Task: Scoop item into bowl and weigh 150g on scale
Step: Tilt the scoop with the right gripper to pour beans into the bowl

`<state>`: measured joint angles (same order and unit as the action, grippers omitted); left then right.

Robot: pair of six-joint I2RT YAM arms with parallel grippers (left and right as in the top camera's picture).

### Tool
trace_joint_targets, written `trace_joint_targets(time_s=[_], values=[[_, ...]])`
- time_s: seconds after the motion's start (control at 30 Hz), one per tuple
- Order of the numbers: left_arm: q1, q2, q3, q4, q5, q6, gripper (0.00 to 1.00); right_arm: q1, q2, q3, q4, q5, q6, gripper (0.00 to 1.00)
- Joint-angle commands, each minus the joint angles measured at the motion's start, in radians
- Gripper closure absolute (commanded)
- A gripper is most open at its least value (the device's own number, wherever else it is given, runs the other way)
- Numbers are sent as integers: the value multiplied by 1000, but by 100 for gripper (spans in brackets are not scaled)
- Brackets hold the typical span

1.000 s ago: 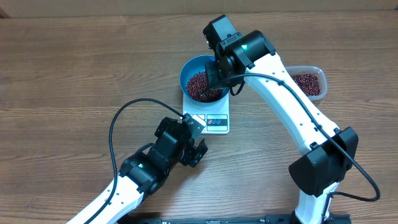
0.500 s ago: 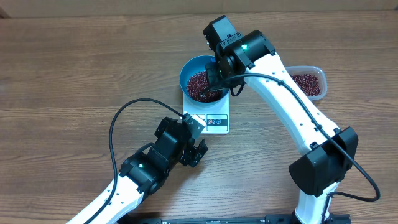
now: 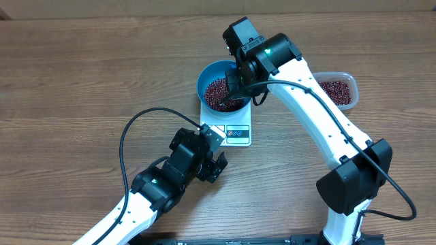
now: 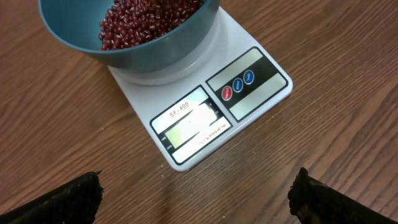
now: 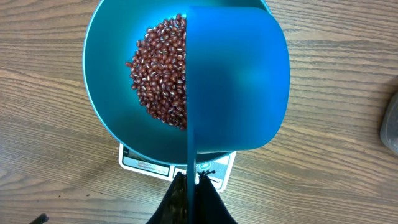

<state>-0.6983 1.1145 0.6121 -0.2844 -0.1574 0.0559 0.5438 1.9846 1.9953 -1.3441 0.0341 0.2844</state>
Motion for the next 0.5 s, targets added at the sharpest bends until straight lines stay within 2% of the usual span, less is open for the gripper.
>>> trace_joint_targets(time_s=[0.0,0.47], values=[[4,-10,-7,1,0,11,1,4,-42,33,4,17,4,96],[4,-10,-7,1,1,11,0,4,-42,33,12,29,4,96]])
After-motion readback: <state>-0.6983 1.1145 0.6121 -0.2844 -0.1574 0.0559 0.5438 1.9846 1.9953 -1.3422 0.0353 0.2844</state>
